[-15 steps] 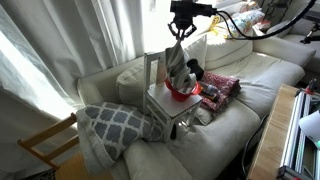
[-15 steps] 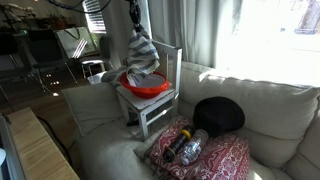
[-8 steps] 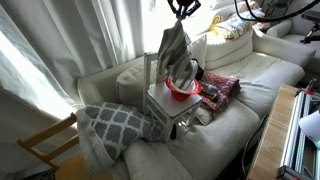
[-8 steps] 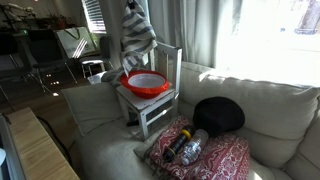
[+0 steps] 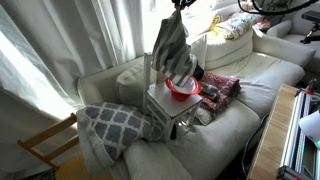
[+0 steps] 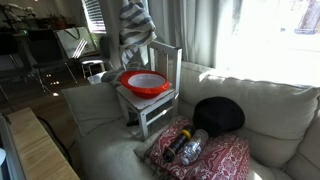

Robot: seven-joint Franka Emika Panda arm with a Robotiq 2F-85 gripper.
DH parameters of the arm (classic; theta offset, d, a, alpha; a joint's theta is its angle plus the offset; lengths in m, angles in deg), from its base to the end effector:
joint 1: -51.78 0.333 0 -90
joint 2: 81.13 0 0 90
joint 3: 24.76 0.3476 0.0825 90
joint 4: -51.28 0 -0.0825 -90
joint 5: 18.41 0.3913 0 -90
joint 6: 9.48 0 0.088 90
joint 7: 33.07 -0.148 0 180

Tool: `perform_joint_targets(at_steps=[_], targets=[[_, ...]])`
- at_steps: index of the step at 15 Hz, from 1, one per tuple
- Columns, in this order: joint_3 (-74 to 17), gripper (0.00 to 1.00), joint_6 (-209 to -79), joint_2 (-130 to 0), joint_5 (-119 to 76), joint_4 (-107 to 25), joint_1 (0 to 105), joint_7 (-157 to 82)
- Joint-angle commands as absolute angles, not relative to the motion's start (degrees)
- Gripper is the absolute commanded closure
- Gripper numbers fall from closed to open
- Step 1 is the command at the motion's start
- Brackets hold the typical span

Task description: Hang the striped cloth on the backrest of the wooden chair then flip the orange hat over on the seat

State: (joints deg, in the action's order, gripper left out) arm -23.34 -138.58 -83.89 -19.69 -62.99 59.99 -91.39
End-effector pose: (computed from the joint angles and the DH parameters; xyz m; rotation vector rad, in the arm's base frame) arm 0.5805 0.0973 0.5030 -2.7048 1.2050 -0.3970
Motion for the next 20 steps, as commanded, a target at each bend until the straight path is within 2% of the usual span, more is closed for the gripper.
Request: perform_joint_targets(at_steps=[1,12,20], targets=[[-21.8,0.99,-139.0,-83.5,-20.4,-62.2,58.4,-90.9],[-22.0,0.99,-146.3,-70.0,-25.7,-45.4,58.3,-75.1],[-27.7,0.99,-146.1,-58.6,-33.8,-35.4,59.2,-67.1]])
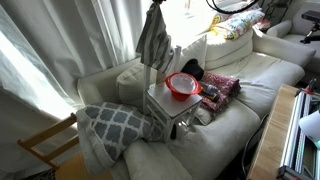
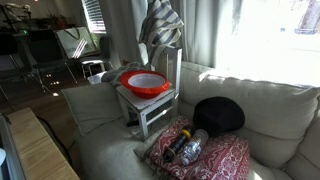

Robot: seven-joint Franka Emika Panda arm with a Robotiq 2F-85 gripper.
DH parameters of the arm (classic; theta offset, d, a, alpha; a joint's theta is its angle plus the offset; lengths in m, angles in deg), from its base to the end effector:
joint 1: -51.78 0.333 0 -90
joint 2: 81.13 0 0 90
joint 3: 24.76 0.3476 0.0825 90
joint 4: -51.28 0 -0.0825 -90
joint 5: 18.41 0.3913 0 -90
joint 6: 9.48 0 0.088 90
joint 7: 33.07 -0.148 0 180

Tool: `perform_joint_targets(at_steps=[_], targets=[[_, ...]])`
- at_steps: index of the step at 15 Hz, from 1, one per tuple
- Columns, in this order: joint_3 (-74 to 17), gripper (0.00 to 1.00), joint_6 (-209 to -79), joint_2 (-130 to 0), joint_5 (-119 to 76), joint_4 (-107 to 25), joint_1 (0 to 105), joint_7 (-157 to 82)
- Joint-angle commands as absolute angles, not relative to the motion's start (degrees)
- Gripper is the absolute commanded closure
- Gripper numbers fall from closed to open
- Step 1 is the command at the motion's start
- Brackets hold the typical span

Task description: Hang the striped cloth on the backrest of the wooden chair then flip the orange hat over on the seat

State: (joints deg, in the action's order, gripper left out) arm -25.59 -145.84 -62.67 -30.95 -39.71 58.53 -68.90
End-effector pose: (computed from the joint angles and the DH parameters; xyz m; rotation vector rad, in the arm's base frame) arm 0.7274 0.0683 0.4929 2.9723 -0.5988 0.7811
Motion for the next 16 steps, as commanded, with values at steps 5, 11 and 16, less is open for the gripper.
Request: perform_joint_targets(at_steps=[5,11,16], targets=[[-30.6,0.99,-148.1,-54.9,-36.9,-32.5,60.0,-67.8],[-32.9,0.99,-153.6,-52.0,-36.7,-34.5,61.9,-71.3],[-37.9,0.99,-160.8,-48.9,-39.6,-35.5,66.4,-83.4]])
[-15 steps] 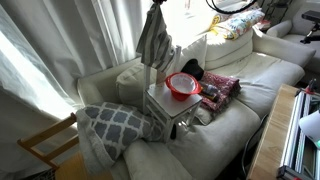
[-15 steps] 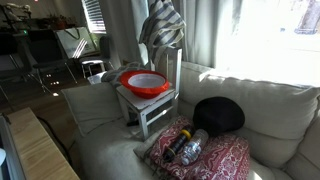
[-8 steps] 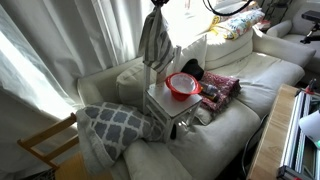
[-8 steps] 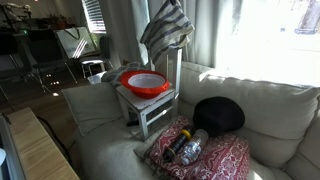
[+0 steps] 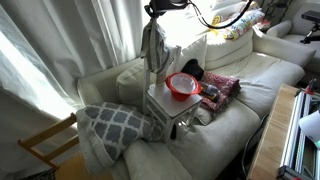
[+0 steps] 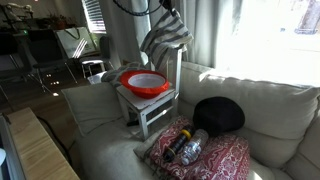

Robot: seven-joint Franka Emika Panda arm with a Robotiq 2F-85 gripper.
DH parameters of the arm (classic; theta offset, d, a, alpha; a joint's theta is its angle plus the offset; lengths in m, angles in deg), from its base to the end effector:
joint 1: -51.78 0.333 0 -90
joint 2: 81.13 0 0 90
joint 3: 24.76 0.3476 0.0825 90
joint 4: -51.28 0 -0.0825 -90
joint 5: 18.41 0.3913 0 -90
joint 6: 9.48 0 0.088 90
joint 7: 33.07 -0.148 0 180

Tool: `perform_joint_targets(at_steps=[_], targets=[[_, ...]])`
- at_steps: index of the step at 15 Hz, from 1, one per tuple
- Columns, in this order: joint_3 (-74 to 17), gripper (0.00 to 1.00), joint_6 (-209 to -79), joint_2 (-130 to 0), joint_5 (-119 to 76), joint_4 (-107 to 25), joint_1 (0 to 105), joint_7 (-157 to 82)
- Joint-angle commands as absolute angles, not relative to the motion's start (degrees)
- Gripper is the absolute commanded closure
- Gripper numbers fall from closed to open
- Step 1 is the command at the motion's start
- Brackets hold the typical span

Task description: Hang the striped cloth on the backrest of the wooden chair then flip the orange hat over on the seat

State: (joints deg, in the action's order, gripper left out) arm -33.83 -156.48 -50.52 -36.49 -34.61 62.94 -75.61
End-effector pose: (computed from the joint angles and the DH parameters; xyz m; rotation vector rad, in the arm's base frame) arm 0.7841 0.0499 0.4111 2.8454 -0.6407 0.9123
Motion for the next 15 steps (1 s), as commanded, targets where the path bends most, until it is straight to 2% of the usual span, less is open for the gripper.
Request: perform_joint_targets(at_steps=[1,5,6,7,10,15], targets=[[-39.5,0.99,-162.2,-48.2,-41.0,-35.4,67.7,-86.5],[-45.4,0.99,-164.5,-45.7,-46.2,-35.6,72.6,-97.8],[-46.2,0.89,-163.8,-45.4,-47.3,-35.7,73.4,-99.7],[-46.9,0.71,-163.0,-45.2,-48.2,-35.8,74.1,-101.4],[-47.7,0.51,-161.5,-44.8,-50.0,-35.6,75.1,-104.9],[-45.9,0.12,-159.4,-46.3,-49.0,-35.5,74.1,-105.4]])
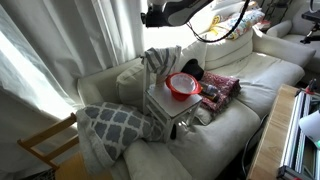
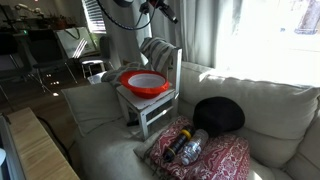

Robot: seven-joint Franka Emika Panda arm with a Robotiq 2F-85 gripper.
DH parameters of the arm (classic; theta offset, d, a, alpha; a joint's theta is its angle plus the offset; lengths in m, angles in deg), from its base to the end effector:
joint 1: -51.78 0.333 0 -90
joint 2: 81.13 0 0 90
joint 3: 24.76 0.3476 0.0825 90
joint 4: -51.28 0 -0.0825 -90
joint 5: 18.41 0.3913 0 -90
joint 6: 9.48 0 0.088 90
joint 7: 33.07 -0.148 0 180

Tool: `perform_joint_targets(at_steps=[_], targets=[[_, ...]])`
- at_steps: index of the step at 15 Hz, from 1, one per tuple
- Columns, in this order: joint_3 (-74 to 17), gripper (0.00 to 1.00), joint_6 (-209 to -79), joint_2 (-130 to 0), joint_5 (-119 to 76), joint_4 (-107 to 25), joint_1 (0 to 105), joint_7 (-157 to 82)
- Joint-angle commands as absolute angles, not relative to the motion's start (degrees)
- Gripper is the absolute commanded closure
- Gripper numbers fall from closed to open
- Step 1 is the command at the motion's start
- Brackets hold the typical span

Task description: Hang the striped cloth on the backrest of the wooden chair then flip the orange hat over on the seat

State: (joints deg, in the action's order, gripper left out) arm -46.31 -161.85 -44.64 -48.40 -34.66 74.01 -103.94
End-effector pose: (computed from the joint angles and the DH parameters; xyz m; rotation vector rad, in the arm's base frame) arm 0.7929 0.0756 0.3633 2.6279 -0.9417 1.0920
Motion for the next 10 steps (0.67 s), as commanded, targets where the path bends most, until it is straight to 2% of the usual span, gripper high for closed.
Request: perform_joint_targets(at_steps=[1,2,10], targets=[[-45.1,0.05,-158.3,-47.5,-48.3,-35.9,73.4,-103.8],[-43.5,0.01,-157.3,-49.2,-47.2,-36.6,72.1,-101.4],[-29.9,0.00,-150.8,-68.6,-24.9,-52.1,55.7,-68.0]])
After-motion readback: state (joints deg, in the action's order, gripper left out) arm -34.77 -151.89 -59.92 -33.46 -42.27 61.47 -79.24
